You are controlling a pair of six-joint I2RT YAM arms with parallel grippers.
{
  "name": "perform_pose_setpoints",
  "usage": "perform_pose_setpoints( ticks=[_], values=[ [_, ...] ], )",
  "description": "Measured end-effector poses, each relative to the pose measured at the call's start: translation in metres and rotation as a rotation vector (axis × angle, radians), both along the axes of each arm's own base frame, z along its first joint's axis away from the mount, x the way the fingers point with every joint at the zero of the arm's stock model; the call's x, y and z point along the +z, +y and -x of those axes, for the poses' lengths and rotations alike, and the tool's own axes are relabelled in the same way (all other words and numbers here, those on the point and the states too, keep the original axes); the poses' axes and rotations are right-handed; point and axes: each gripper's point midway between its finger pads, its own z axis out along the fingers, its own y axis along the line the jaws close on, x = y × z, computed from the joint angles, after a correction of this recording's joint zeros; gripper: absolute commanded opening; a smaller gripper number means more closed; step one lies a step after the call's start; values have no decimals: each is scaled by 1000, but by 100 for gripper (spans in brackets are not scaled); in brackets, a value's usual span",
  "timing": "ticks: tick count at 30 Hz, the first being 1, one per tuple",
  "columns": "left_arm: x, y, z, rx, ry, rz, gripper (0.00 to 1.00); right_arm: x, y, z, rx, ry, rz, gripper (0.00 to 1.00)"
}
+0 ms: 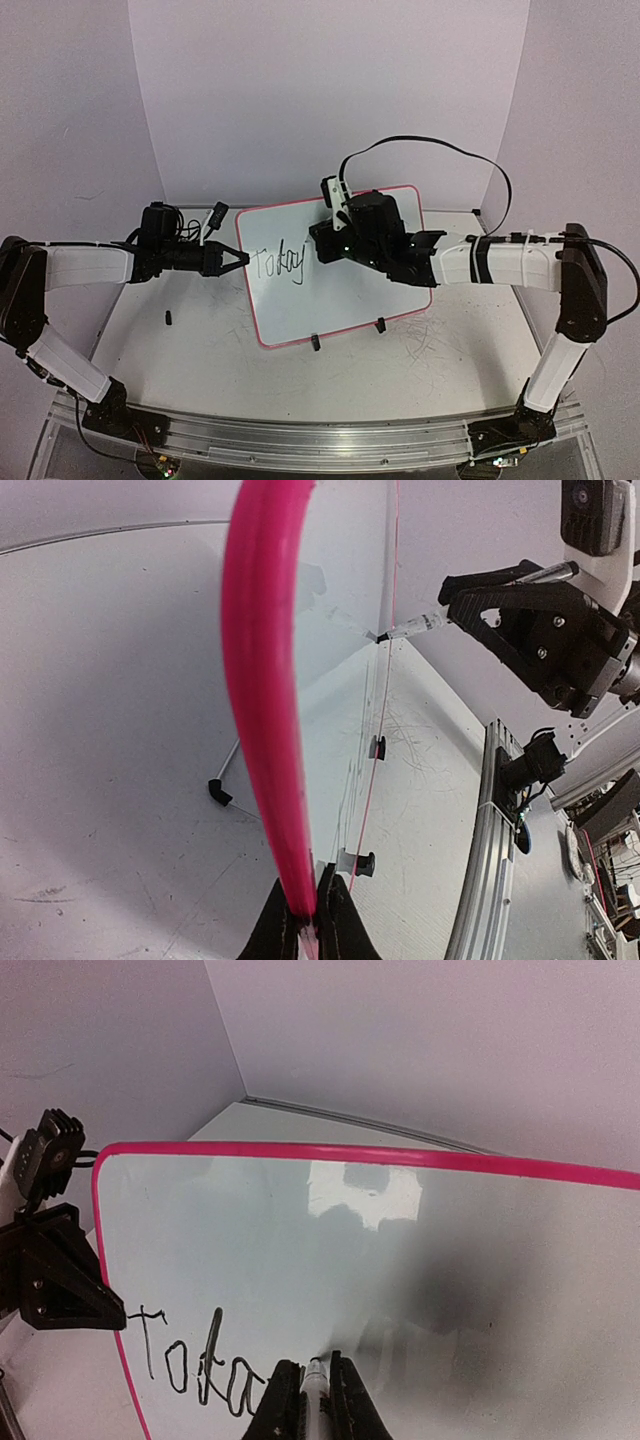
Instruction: Write a sentence on the whiteboard
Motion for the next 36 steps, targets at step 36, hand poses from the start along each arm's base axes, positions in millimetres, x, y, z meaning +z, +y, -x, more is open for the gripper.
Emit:
perform_pose_setpoints(
  ticks=[36],
  values=[
    [-1,0,-1,5,0,-4,0,0,-27,7,-8,59,-89,0]
  ],
)
